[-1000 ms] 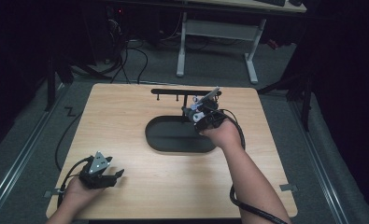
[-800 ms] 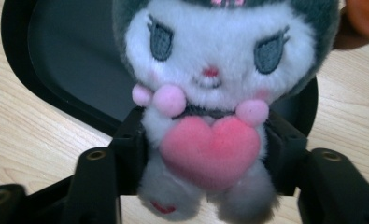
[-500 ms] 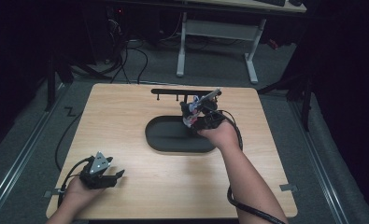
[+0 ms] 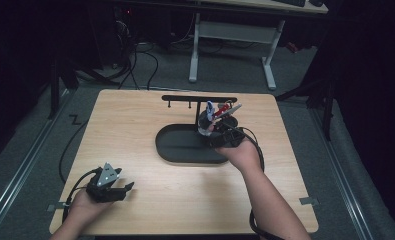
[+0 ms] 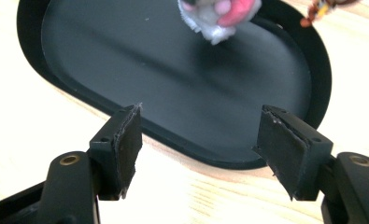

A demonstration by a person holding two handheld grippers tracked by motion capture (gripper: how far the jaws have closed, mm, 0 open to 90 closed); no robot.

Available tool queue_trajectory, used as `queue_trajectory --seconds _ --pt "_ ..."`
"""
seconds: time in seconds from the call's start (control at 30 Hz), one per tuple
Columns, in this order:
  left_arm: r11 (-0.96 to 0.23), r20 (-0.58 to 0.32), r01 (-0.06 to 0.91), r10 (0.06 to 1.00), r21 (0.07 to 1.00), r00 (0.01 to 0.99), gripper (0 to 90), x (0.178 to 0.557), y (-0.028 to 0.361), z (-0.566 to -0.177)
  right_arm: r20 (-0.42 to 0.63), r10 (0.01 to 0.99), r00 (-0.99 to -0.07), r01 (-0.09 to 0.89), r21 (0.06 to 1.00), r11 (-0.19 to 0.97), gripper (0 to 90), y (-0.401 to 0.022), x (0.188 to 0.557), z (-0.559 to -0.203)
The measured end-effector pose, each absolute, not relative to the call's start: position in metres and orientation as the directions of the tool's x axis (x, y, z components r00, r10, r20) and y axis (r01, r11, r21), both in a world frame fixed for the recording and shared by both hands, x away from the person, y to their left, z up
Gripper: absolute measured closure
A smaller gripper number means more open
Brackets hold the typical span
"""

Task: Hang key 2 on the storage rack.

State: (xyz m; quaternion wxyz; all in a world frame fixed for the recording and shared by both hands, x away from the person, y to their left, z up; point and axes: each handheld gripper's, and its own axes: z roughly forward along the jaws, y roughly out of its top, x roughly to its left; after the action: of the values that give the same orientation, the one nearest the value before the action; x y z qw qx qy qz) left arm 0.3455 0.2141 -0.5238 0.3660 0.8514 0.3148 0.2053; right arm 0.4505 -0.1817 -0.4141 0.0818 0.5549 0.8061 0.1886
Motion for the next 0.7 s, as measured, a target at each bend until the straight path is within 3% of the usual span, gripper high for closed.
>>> queue_trajectory --seconds 0.7 --pt "-0.541 0.123 0.384 0.681 0.748 0.722 31.4 0.345 0.212 -0.525 0.093 0.913 -0.397 0.770 0.576 0.276 28.1 -0.209 0.387 -0.469"
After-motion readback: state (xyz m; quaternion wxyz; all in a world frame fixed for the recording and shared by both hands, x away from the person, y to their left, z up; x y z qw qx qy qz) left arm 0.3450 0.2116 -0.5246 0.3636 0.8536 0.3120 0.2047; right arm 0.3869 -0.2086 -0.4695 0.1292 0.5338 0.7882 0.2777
